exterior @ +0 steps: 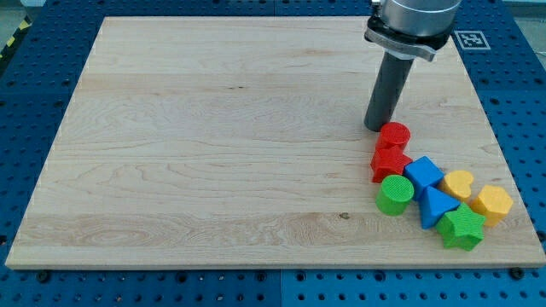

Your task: Slide the red circle at the top right side of the blue cube

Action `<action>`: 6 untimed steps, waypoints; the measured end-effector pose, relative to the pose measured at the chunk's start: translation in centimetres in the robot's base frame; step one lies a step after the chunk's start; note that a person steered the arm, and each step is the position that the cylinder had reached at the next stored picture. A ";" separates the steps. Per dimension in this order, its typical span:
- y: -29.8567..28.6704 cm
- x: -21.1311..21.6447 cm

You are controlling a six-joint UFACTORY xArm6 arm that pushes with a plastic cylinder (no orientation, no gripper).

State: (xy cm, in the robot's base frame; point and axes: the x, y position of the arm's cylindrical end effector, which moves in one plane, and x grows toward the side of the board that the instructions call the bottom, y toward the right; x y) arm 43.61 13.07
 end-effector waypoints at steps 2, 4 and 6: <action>-0.5 0.4; 3.7 3.9; 2.0 -1.1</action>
